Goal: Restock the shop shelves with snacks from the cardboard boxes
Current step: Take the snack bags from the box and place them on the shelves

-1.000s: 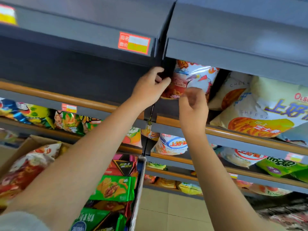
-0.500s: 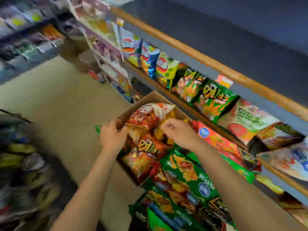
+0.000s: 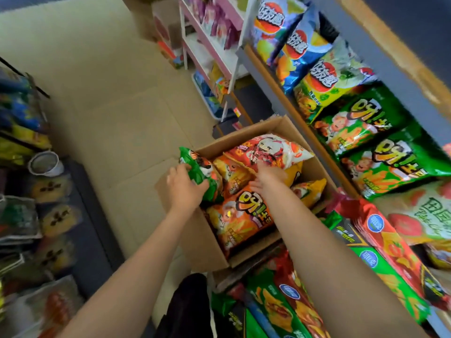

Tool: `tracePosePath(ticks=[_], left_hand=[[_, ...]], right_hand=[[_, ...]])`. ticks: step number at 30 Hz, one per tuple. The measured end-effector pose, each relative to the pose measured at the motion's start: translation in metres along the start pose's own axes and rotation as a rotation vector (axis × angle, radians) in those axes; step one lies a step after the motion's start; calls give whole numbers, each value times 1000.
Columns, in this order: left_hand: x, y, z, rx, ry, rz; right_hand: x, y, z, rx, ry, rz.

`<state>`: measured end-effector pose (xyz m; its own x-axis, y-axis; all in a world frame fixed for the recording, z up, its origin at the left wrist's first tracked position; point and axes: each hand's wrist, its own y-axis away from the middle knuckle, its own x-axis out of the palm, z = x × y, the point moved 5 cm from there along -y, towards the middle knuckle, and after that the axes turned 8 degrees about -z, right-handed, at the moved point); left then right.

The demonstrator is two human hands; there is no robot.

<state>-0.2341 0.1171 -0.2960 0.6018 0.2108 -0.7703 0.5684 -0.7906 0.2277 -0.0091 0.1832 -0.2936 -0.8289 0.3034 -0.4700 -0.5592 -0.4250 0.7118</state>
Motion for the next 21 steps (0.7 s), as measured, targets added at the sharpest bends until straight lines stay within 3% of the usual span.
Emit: tracePosePath(ticks=[2, 5, 8, 11, 14, 18, 21], left_hand=[[-2, 0, 3, -55, 51, -17], [2, 1, 6, -144, 50, 83], [2, 4, -9, 1, -249, 147], [6, 5, -24, 101, -325, 157], [12, 8, -23, 57, -120, 175], [-6, 17, -20, -85, 176, 120], [-24, 23, -27, -88, 396, 83]], right_hand=[[1, 2, 1, 56, -108, -44], [5, 7, -2, 129, -123, 108], [2, 7, -1, 119, 44, 148], [-4, 5, -1, 126, 216, 200], [-15, 4, -1, 118, 225, 240], [-35, 22, 12, 102, -61, 318], [-67, 46, 22, 48, -257, 337]])
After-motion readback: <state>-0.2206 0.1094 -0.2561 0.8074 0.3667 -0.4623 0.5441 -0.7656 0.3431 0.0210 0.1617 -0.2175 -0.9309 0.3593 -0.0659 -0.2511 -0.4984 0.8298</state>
